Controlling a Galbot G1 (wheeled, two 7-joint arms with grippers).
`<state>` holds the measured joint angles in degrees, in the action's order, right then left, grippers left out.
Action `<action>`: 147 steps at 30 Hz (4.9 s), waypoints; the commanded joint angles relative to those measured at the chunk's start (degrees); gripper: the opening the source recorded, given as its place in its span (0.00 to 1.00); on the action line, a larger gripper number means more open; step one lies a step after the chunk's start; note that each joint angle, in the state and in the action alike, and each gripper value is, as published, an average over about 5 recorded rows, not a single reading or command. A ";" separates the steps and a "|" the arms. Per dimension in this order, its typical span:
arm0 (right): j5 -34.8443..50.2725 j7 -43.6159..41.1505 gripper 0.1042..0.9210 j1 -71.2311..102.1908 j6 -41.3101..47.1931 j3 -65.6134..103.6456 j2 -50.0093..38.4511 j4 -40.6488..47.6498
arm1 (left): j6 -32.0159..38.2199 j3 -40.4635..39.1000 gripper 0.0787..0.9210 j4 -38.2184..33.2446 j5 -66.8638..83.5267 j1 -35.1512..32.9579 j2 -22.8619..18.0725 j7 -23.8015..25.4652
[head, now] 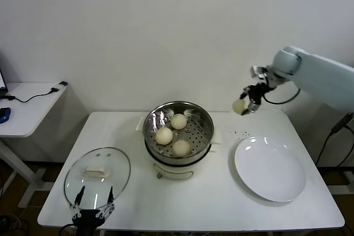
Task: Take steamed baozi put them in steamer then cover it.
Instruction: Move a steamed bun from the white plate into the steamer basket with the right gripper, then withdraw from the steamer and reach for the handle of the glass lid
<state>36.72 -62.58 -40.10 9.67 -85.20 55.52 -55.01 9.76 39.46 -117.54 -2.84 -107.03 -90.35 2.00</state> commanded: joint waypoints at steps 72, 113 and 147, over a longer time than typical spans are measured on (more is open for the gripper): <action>18.36 33.13 0.88 9.78 -17.75 8.64 -14.73 -20.79 | -0.07 0.64 0.88 0.08 -0.53 1.00 0.85 -0.07; 9.36 48.79 0.88 117.08 -20.14 112.71 -6.52 -39.49 | -0.24 8.14 0.88 10.07 -88.45 14.51 4.00 -6.19; 1.79 48.79 0.88 118.97 -21.14 113.69 -2.83 -37.27 | 1.94 8.25 0.88 33.10 -90.53 31.66 6.52 -16.42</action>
<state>39.87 -13.77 77.99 -11.35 27.70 52.11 -92.36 11.61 47.66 -89.15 -91.48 -79.12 -84.37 -12.52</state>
